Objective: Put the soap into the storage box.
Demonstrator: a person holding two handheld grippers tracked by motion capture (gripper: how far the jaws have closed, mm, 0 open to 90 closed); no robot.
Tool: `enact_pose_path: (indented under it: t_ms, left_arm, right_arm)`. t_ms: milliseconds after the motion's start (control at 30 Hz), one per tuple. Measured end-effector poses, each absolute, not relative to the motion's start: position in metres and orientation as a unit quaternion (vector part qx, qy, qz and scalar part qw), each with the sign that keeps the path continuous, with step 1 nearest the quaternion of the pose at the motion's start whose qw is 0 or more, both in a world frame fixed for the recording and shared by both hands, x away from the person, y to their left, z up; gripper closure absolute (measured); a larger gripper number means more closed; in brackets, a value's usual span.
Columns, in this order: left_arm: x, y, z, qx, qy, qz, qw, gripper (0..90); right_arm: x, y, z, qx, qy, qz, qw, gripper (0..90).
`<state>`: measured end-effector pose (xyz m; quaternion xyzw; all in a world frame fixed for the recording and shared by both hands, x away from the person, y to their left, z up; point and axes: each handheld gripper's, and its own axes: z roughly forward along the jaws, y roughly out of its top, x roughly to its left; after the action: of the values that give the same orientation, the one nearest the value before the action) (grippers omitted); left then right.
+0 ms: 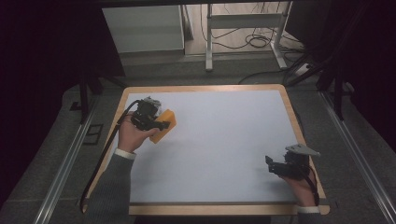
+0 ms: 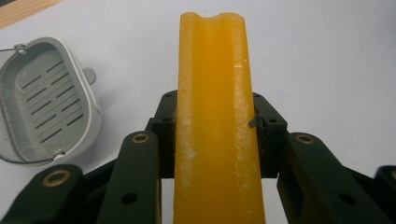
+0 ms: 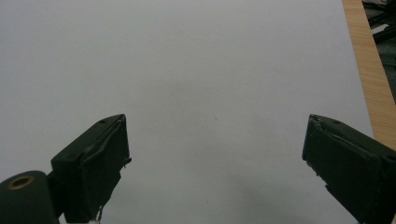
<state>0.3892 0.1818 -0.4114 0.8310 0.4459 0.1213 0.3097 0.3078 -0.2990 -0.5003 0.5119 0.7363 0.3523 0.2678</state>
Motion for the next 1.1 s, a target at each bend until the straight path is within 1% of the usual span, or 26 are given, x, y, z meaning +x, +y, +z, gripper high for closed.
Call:
enact_pose_path:
  t_ms: [667, 1100]
  left_arm:
    - [0.409, 0.196, -0.414, 0.815, 0.475, 0.124, 0.308, 61.1]
    - [0.423, 0.205, -0.420, 0.809, 0.488, 0.116, 0.306, 61.1]
  right_arm:
    - [0.309, -0.299, -0.502, 0.512, 0.738, 0.347, 0.269, 7.3]
    - [0.308, -0.300, -0.502, 0.515, 0.736, 0.348, 0.268, 7.3]
